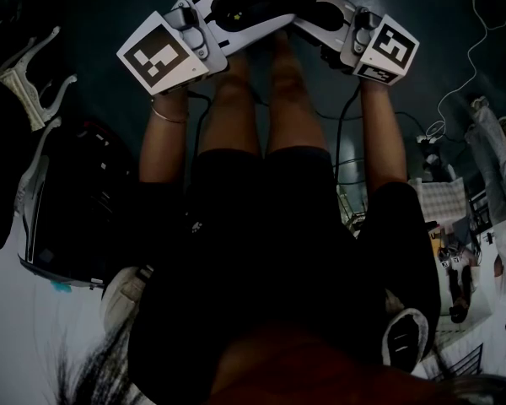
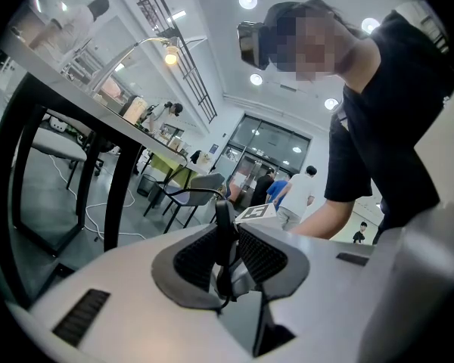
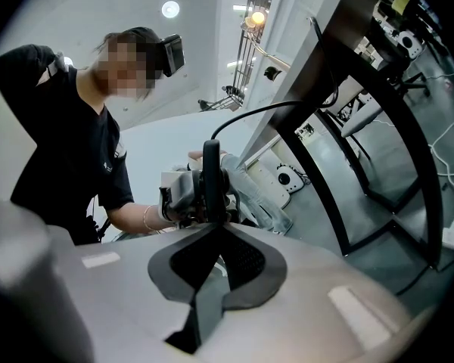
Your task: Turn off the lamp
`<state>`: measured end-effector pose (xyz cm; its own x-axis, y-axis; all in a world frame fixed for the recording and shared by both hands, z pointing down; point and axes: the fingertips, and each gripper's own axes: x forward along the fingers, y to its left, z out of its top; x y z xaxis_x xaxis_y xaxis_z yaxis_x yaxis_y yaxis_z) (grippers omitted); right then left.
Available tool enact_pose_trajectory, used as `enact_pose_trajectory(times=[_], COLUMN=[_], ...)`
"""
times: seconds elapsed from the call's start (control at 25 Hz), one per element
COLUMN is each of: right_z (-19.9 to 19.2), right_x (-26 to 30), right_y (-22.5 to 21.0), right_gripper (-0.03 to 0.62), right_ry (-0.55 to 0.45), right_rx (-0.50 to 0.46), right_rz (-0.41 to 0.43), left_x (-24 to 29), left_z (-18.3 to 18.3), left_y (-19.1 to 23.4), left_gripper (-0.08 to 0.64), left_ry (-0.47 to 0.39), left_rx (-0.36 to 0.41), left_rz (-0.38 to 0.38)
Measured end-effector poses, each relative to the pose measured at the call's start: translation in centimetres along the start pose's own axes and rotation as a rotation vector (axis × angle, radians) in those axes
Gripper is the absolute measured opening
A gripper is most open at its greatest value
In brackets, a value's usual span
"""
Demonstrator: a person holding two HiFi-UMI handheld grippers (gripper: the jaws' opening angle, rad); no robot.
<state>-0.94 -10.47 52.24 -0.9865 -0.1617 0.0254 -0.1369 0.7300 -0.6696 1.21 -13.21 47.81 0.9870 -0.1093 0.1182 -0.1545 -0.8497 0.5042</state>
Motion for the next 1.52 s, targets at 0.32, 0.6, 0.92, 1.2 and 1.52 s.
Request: enact_pose_trajectory(times=[0.32,0.6,0.92,1.2,1.52], right_z=[-0.08,-0.25,-0.4,-0.56,-0.76], right_x=[0.0,0.03,-0.02,0.04,0.08], right_y=[0.02,0.03,0.11,0.25,0.09], right_gripper=[0.005,0.005,0.005,0.005,0.005], right_ry=[-0.001,0.004,0.018,0.025,0.035], right_rx=[0.005,0.009,0.0,-0.001,-0.014], right_rz=[-0.002,0.001,0.0,0.005,-0.007], left_x=[0.05,0.0,0.07,0.04,-0.02], left_z=[0.01,-0.24,-0.42,-0.63,-0.88], left_y=[0.05,0.03,-0.11,0.13,0.23], left_gripper=[0.089,0.087,0.086,0.075,0.075], left_ry=[0.004,0.014,0.032,0.052,0.05], left_rx=[-0.017,-0.019,-0.006,0.007,0.004], left_rz=[0.001,-0.006,-0.012,-0.001,0.011])
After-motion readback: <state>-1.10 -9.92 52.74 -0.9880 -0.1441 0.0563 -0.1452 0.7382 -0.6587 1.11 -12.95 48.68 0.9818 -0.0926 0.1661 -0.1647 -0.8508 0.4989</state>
